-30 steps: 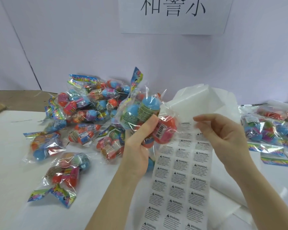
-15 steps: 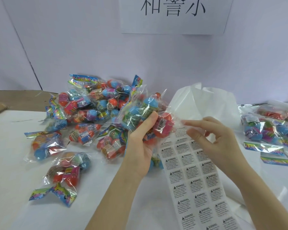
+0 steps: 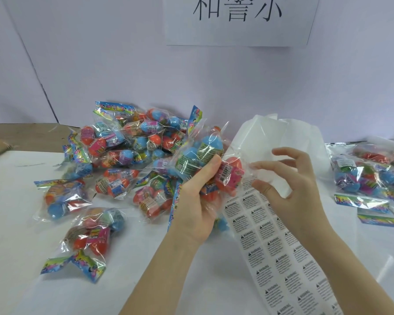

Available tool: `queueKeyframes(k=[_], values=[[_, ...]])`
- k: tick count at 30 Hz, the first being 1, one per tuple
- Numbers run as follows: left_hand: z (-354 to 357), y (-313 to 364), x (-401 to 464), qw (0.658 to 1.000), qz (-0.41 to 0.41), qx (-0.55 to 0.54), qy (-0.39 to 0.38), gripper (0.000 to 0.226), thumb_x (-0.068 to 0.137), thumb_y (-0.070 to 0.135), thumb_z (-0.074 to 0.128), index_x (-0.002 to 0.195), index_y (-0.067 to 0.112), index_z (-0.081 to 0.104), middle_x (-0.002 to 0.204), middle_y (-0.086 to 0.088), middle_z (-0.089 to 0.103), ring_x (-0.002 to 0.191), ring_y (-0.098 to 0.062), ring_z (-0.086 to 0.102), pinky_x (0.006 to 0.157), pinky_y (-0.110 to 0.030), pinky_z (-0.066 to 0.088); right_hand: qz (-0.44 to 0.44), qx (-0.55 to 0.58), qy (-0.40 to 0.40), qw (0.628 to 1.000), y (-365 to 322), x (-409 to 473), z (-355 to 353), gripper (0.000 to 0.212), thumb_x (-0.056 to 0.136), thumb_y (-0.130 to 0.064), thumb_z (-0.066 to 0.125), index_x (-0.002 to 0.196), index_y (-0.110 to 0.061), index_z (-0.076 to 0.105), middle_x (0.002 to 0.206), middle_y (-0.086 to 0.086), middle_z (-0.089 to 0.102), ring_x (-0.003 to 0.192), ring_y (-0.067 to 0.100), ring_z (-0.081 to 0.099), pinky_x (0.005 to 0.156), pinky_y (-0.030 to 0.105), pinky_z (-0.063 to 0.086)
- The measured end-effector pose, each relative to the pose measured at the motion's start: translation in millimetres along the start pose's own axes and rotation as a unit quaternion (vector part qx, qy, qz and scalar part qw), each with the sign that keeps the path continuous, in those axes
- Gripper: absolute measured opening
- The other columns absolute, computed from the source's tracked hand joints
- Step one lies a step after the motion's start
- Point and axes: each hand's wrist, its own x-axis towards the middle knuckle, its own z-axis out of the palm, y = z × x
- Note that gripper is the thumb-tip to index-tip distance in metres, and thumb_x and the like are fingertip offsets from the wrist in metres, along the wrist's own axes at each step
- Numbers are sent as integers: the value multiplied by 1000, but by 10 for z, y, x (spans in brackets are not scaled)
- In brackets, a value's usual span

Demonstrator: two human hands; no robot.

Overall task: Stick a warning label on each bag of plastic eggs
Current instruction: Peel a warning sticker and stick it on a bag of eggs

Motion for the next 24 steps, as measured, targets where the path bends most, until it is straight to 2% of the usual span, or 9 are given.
queueKeyframes(k=[1,4,8,12,17,20,24], values=[[-2,-3,4,1000,-3,-5,2,10,68,18,65,69,12,74,70,-3,70,61,-12,66,53,-21,53,-20,-27,18,999,-2,-5,10,40,73,-13,77,88,-46,59,115,-11,41,99,10,47,96,45,33],[-5,9,8,1000,-17,-15,16,14,65,18,68,76,10,73,75,-5,71,64,-14,67,53,-22,53,-86,-99,52,990,18,-6,22,25,72,-22,72,95,-31,70,115,-2,45,99,16,43,89,31,21],[-8,25,18,999,-31,-30,24,25,63,19,69,84,6,71,77,-8,70,62,-16,67,48,-21,51,-153,-137,75,976,75,-7,28,19,78,-27,64,88,-17,76,97,4,65,91,19,46,81,28,24],[-3,24,18,999,-38,-19,28,20,63,19,69,78,6,71,73,-8,69,55,-15,64,44,-19,49,-177,-144,94,969,92,-4,46,19,80,-24,62,79,-11,76,81,-3,71,83,16,47,86,21,26],[14,7,16,998,-45,-9,33,8,65,18,67,65,11,71,61,-3,66,45,-11,59,42,-18,47,-215,-157,123,956,96,-8,45,19,79,-23,65,74,-8,75,77,-1,72,72,21,58,76,29,34],[13,-1,19,998,-46,-22,44,7,65,18,68,66,11,70,61,-2,66,45,-11,59,42,-18,46,-223,-166,128,952,95,-8,51,17,78,-22,67,71,-9,75,76,1,72,66,25,62,74,31,36],[12,-22,23,997,-48,-39,46,10,66,19,68,70,10,70,67,-4,69,49,-12,62,45,-18,48,-220,-173,120,952,91,-15,63,10,75,-17,75,69,-9,74,76,2,72,65,23,65,72,32,39]])
